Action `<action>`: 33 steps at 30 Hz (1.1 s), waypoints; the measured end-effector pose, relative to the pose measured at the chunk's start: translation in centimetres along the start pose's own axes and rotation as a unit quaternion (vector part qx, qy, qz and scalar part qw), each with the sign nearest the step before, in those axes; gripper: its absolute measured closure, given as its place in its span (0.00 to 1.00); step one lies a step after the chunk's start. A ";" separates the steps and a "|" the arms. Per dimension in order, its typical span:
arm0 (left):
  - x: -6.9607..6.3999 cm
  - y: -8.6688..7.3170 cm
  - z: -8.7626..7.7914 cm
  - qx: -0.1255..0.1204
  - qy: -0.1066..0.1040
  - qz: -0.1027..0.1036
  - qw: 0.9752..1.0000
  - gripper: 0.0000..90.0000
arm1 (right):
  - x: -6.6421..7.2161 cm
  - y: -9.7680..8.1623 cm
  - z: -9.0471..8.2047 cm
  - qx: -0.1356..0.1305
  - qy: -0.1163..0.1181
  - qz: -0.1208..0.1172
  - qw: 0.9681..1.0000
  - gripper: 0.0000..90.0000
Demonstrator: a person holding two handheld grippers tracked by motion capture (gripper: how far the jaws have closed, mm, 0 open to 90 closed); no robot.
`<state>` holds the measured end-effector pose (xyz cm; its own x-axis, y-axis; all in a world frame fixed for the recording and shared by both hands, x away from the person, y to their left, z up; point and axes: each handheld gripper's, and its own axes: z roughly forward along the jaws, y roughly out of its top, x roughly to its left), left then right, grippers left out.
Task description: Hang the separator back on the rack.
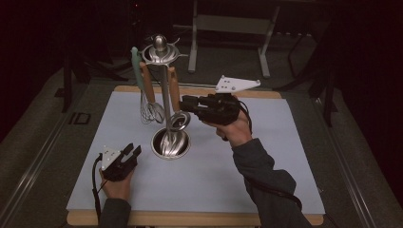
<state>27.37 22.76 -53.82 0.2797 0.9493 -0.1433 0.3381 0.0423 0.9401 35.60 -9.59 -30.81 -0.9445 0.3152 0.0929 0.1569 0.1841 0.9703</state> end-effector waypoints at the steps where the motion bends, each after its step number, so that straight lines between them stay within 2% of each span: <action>1: 0.0 0.0 0.0 0.000 0.000 0.000 1.000 0.71 | 0.0 0.0 0.0 0.000 0.001 0.000 1.000 0.80; 14: 0.0 0.0 0.0 0.000 0.001 0.001 1.000 0.71 | -0.3 -0.4 -0.5 0.006 -0.001 0.003 1.000 0.80; 23: 0.0 0.0 0.0 0.002 0.001 0.002 1.000 0.71 | -0.6 -0.8 -1.1 0.026 -0.011 -0.002 1.000 0.79; 27: 0.0 0.0 0.0 0.002 0.001 0.003 1.000 0.71 | -0.9 -1.2 -1.4 0.045 -0.022 -0.005 0.999 0.79; 33: 0.0 0.0 0.1 0.003 0.001 0.002 1.000 0.70 | -1.3 -2.2 -1.6 0.095 -0.046 -0.010 0.994 0.77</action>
<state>27.41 22.71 -53.86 0.2790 0.9501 -0.1397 0.3421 0.0376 0.9389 36.02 -11.85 -32.68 -0.9188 0.3921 0.0453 0.1991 0.3611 0.9110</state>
